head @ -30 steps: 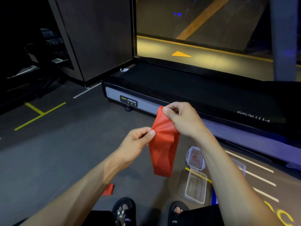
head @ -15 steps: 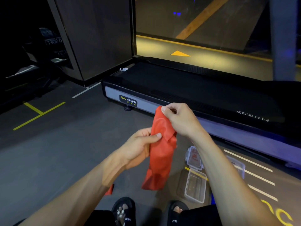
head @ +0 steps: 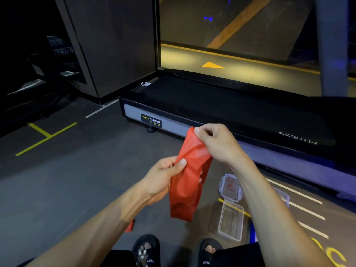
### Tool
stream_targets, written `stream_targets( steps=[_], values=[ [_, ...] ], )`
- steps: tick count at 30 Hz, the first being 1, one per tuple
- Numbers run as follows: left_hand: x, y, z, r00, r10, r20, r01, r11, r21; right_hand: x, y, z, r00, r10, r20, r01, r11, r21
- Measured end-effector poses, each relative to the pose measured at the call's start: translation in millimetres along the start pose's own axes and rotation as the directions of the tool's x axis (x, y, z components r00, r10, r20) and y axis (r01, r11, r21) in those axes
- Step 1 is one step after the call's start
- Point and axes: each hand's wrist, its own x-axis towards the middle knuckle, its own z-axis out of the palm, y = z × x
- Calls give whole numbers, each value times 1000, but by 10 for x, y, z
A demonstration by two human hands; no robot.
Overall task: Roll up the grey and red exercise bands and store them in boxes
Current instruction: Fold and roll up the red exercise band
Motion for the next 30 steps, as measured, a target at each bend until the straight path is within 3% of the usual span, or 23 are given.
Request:
stream_targets(
  steps=[4,11,18,23,30],
  values=[
    [31,-42,-45,999,33,-42,-31,997,64,-17,-8,-16,1000,-1,14,1,1000,22],
    [88,-35,-20,988,55,-143,-62,997,-44,-33,-50,15,998,-57,40,51,988,145],
    [129,-55,-129,996,-14,-88,8,997,-70,-40,-76,5,984,-129,121,114,986,124],
    [74,-2,-90,1000,7,14,-8,995,98,-59,-97,0,973,-164,162,148,983,106],
    [67,73,-89,998,-63,21,52,940,337,-14,1,-27,987,-103,121,93,992,85]
  ],
)
